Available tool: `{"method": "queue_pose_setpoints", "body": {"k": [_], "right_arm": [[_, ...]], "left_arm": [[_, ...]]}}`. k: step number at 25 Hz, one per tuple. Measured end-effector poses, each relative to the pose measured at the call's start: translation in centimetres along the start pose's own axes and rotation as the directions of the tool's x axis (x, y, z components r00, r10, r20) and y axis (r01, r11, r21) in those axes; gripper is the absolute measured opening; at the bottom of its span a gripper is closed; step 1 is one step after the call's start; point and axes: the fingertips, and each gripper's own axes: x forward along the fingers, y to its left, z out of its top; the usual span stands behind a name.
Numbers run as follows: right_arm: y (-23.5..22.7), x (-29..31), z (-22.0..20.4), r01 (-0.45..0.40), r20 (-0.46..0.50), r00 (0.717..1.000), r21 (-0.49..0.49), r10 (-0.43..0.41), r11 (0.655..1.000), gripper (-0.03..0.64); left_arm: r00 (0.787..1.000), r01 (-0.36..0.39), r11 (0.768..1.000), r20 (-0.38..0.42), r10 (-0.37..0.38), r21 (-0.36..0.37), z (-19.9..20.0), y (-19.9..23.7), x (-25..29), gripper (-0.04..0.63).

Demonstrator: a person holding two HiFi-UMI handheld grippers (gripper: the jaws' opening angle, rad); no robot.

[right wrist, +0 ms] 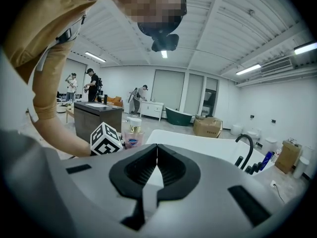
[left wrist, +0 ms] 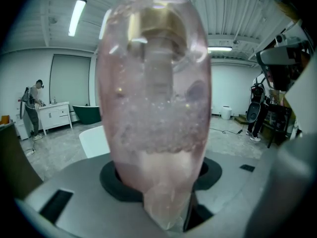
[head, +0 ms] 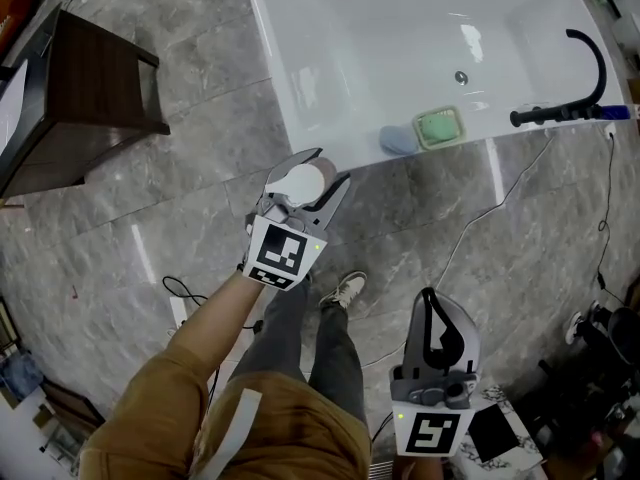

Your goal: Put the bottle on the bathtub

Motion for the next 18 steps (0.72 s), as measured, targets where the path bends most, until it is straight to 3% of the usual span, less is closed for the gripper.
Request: {"method": "queue_pose_setpoints", "body": {"k": [18], "right_arm": [[-0.2, 3.0, -4.6, -0.006, -0.080, 0.997, 0.006, 0.007, 1.000, 0.006]], "left_arm": [[1.000, 0.003, 1.000, -0.026, -0.003, 0.001, -5.6, 1.6, 7.0, 0.219]]}}
